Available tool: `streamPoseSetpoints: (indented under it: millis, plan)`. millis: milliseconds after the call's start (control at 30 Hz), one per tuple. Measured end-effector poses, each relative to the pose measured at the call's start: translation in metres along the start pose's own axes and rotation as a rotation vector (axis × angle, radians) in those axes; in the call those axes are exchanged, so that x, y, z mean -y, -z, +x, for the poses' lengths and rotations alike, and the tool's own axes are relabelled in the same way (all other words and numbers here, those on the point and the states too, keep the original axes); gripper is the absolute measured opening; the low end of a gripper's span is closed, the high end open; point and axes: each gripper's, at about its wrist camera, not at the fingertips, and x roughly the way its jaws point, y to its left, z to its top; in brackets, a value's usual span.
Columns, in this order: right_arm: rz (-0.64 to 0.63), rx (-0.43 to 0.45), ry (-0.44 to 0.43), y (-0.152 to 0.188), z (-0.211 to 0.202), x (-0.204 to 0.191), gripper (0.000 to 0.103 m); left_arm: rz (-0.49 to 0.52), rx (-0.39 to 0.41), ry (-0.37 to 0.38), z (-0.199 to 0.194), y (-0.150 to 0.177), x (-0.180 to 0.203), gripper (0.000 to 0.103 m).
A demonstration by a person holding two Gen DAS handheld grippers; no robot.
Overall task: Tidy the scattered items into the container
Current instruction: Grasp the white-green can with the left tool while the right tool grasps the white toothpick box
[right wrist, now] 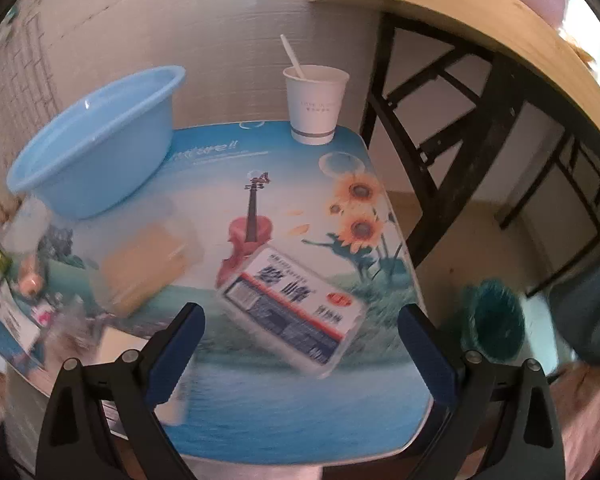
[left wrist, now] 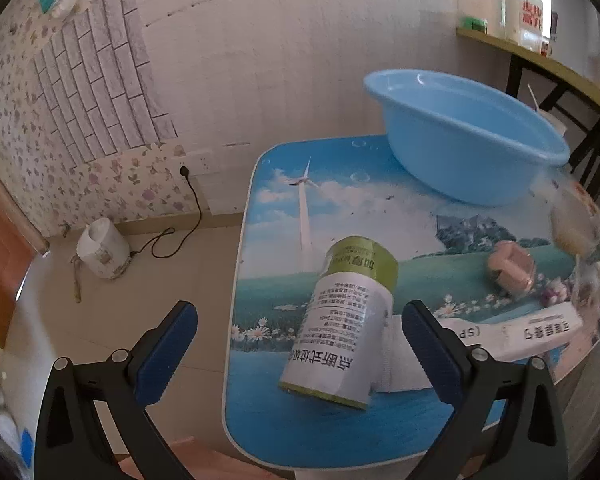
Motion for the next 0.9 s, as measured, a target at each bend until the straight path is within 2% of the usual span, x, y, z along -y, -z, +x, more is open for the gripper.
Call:
streamPoseSetpoints:
  millis: [67, 200, 400, 533, 600, 667, 733, 800, 900]
  plan:
    - [-0.051, -0.003, -0.013, -0.001, 0.004, 0.005, 0.098, -0.001, -0.008, 0.014, 0.005, 0.001, 0.0, 0.103]
    - [-0.138, -0.017, -0.094, -0.002, 0.014, 0.01, 0.098, 0.02, -0.016, 0.028, 0.013, 0.001, 0.005, 0.103]
    - [-0.245, -0.054, -0.151, -0.004, 0.031, 0.011, 0.098, 0.056, -0.038, 0.04, 0.023, 0.002, 0.011, 0.102]
    - [-0.288, -0.04, -0.186, -0.011, 0.037, 0.009, 0.098, 0.034, -0.067, 0.05, 0.034, 0.004, 0.009, 0.093]
    - [-0.32, -0.03, -0.212, -0.012, 0.042, 0.009, 0.097, 0.027, -0.07, 0.057, 0.038, 0.005, 0.01, 0.092]
    - [-0.326, -0.045, -0.223, -0.012, 0.047, 0.008, 0.094, 0.027, -0.065, 0.057, 0.04, 0.004, 0.011, 0.092]
    - [-0.294, -0.051, -0.274, -0.012, 0.05, 0.012, 0.083, 0.02, -0.063, 0.064, 0.04, 0.004, 0.011, 0.089]
    - [-0.285, -0.032, -0.286, -0.012, 0.047, 0.012, 0.069, 0.007, -0.059, 0.077, 0.041, 0.005, 0.013, 0.086]
    - [-0.281, -0.025, -0.286, -0.01, 0.043, 0.011, 0.067, 0.001, -0.046, 0.078, 0.039, 0.007, 0.016, 0.085]
